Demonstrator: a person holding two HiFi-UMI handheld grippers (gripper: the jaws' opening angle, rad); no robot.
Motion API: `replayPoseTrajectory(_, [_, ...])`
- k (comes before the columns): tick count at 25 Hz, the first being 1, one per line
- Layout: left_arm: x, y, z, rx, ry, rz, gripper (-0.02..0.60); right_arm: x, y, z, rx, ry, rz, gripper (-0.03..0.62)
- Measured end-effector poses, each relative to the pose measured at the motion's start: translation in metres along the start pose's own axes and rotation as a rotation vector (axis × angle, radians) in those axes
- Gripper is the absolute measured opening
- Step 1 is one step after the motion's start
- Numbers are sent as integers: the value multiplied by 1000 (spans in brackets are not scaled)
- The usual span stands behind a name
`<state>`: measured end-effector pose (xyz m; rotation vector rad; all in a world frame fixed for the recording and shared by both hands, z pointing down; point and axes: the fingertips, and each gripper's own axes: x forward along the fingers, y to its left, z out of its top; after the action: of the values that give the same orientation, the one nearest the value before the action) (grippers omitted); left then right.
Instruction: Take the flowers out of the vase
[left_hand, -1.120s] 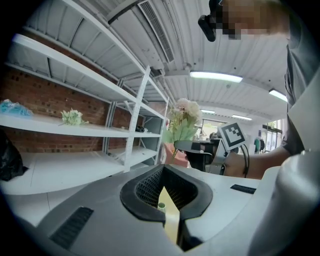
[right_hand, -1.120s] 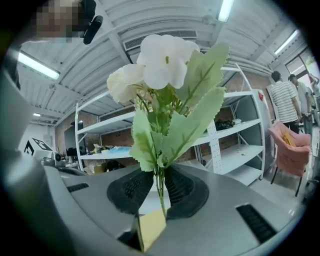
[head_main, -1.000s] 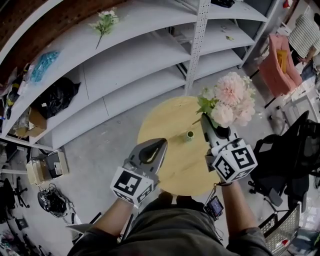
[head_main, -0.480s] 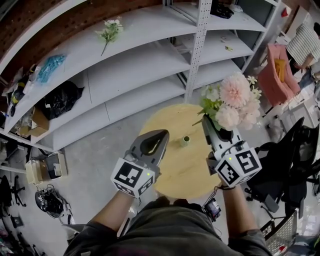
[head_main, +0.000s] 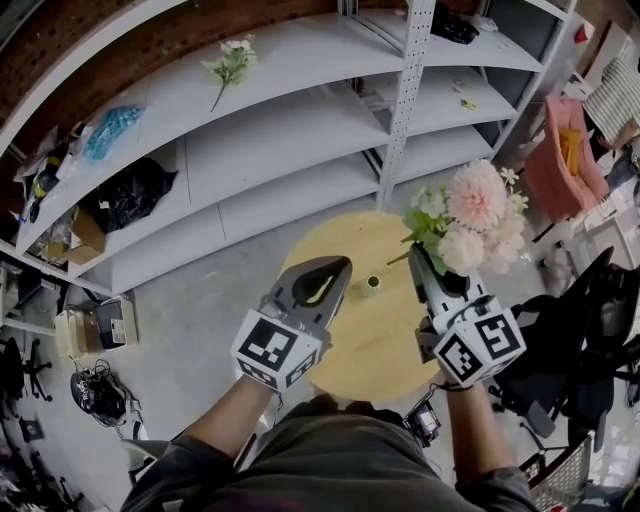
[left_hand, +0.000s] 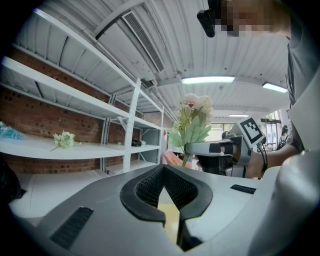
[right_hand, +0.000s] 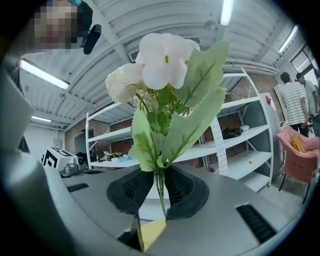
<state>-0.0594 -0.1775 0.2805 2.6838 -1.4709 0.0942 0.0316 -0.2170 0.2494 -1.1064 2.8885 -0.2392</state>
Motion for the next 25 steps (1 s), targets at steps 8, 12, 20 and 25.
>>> replayPoseTrajectory(8, [7, -2, 0, 2, 3, 18, 9, 1, -9, -6, 22, 14, 15, 69])
replayPoseTrajectory(12, [8, 1, -2, -3, 4, 32, 9, 4, -12, -11, 30, 22, 18, 69])
replayPoseTrajectory(20, [12, 0, -5, -8, 2, 48, 9, 6, -16, -17, 38, 27, 26, 67])
replayPoseTrajectory(25, [13, 0, -4, -9, 3, 50, 9, 6, -17, -18, 38, 33, 26, 67])
